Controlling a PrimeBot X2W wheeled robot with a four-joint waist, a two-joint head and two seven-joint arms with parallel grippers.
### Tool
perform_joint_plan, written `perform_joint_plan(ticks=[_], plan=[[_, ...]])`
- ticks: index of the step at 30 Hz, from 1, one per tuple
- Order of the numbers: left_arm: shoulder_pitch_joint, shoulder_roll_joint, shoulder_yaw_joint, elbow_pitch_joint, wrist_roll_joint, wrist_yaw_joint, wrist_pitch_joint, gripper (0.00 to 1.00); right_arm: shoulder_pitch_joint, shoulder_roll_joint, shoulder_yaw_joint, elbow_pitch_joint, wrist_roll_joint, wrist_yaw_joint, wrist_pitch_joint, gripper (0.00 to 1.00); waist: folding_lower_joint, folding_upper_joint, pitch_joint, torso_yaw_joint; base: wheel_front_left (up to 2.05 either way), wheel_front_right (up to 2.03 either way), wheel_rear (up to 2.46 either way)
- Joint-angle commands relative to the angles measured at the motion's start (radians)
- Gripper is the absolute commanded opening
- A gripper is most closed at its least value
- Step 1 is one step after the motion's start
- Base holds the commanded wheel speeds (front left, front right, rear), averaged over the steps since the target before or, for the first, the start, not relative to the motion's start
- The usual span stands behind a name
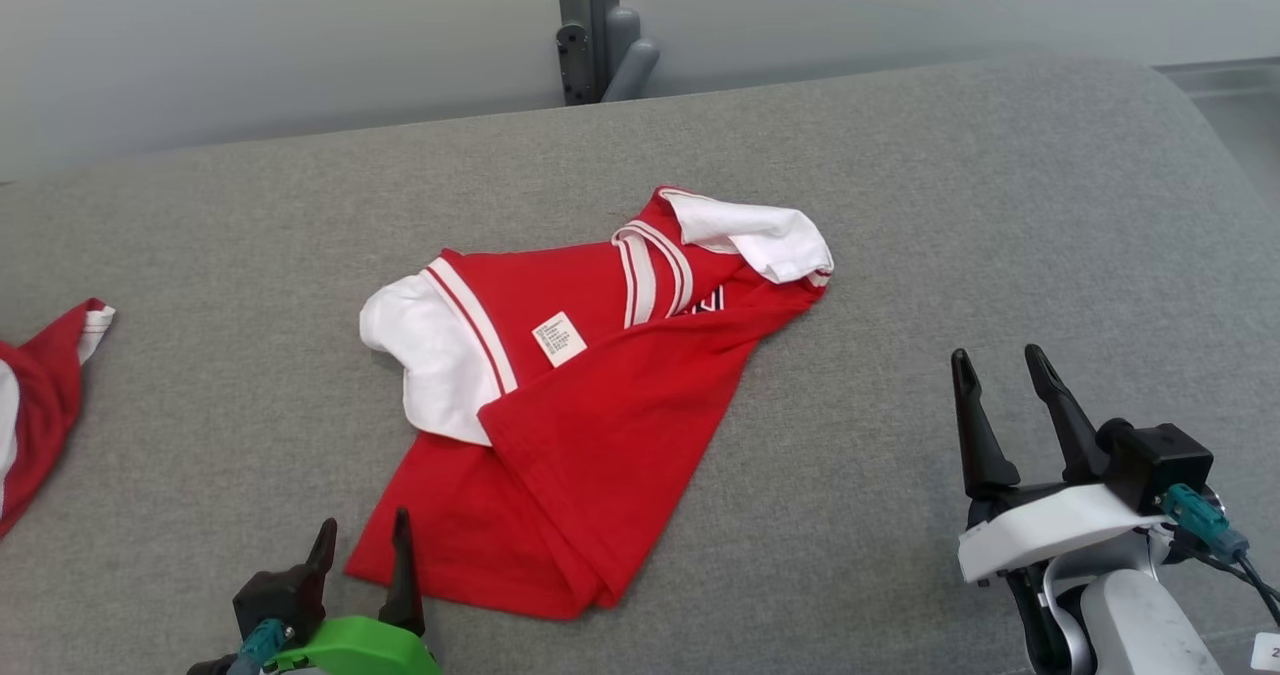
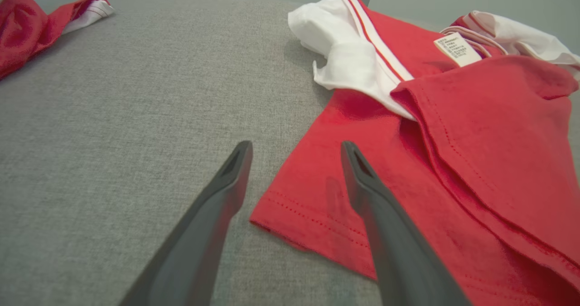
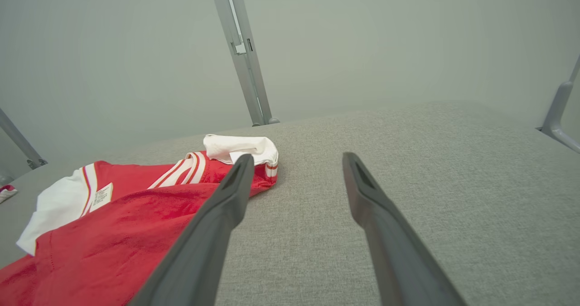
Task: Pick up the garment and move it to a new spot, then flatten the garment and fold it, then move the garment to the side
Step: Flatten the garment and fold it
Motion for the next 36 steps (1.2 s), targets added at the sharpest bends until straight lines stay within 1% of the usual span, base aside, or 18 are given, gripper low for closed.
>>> perform_joint_plan(ticks=[1, 3, 7, 9, 10, 11, 12, 14, 20, 25, 28, 31, 33, 36], plan=[[-0.032, 0.003, 0.012, 0.022, 0.013, 0.007, -0.001, 1.00, -0.012, -0.007, -0.003, -0.004, -0.007, 0.000, -0.003, 1.00, 0.0000, -0.0001, 0.035, -0.038, 0.00, 0.00, 0.00], [-0.043, 0.004, 0.028, 0.059, 0.011, 0.012, -0.001, 1.00, -0.015, -0.009, -0.007, -0.002, -0.006, 0.000, -0.003, 1.00, 0.0000, -0.0001, 0.042, -0.046, 0.00, 0.00, 0.00], [-0.071, 0.003, 0.039, 0.117, 0.031, -0.002, -0.001, 1.00, -0.018, -0.006, -0.015, 0.003, -0.002, 0.000, -0.003, 1.00, 0.0000, -0.0001, 0.052, -0.053, 0.00, 0.00, 0.00], [-0.077, 0.004, 0.043, 0.147, 0.029, 0.003, -0.001, 1.00, -0.020, -0.005, -0.019, 0.005, -0.002, 0.000, -0.003, 1.00, 0.0000, -0.0001, 0.056, -0.052, 0.00, 0.00, 0.00], [-0.080, 0.003, 0.039, 0.162, 0.029, -0.003, 0.000, 0.95, -0.021, -0.002, -0.019, 0.006, -0.001, 0.000, -0.003, 1.00, 0.0000, -0.0001, 0.056, -0.051, 0.00, 0.00, 0.00], [-0.077, 0.003, 0.034, 0.184, 0.017, -0.006, 0.001, 0.38, -0.021, 0.000, -0.020, 0.007, -0.001, 0.000, -0.003, 1.00, 0.0000, -0.0001, 0.057, -0.049, 0.00, 0.00, 0.00], [-0.081, 0.003, 0.032, 0.194, 0.010, -0.007, 0.001, 0.00, -0.022, 0.002, -0.020, 0.007, -0.001, 0.000, -0.003, 1.00, 0.0000, -0.0001, 0.057, -0.045, 0.00, 0.00, 0.00], [-0.088, 0.002, 0.017, 0.208, 0.021, -0.017, 0.001, 0.00, -0.024, 0.005, -0.019, 0.008, 0.003, 0.000, -0.003, 1.00, 0.0000, -0.0001, 0.058, -0.038, 0.00, 0.00, 0.00], [-0.132, 0.007, 0.024, 0.199, 0.073, -0.037, 0.000, 0.00, -0.030, 0.012, -0.013, 0.007, 0.007, 0.000, -0.003, 1.00, 0.0000, -0.0001, 0.059, -0.024, 0.00, 0.00, 0.00], [-0.222, 0.058, 0.025, 0.161, 0.133, -0.060, -0.001, 0.00, -0.040, 0.016, -0.006, 0.005, 0.016, 0.000, -0.003, 1.00, 0.0000, -0.0001, 0.078, -0.029, 0.00, 0.00, 0.00], [-0.312, 0.110, 0.023, 0.150, 0.168, -0.069, -0.001, 0.00, -0.047, 0.018, -0.003, 0.007, 0.023, 0.000, -0.003, 1.00, 0.0000, -0.0001, 0.097, -0.039, 0.00, 0.00, 0.00], [-0.437, 0.178, 0.014, 0.165, 0.209, -0.081, -0.001, 0.00, -0.053, 0.019, -0.003, 0.010, 0.026, 0.000, -0.003, 1.00, 0.0000, -0.0001, 0.120, -0.054, 0.00, 0.00, 0.00], [-0.528, 0.227, -0.003, 0.186, 0.240, -0.087, -0.001, 0.00, -0.061, 0.019, -0.005, 0.009, 0.027, 0.000, -0.003, 1.00, 0.0000, -0.0001, 0.139, -0.068, 0.00, 0.00, 0.00], [-0.666, 0.298, -0.030, 0.256, 0.273, -0.101, 0.004, 0.00, -0.080, 0.021, -0.003, 0.008, 0.031, 0.000, -0.003, 1.00, 0.0000, -0.0001, 0.172, -0.095, 0.00, 0.00, 0.00]])
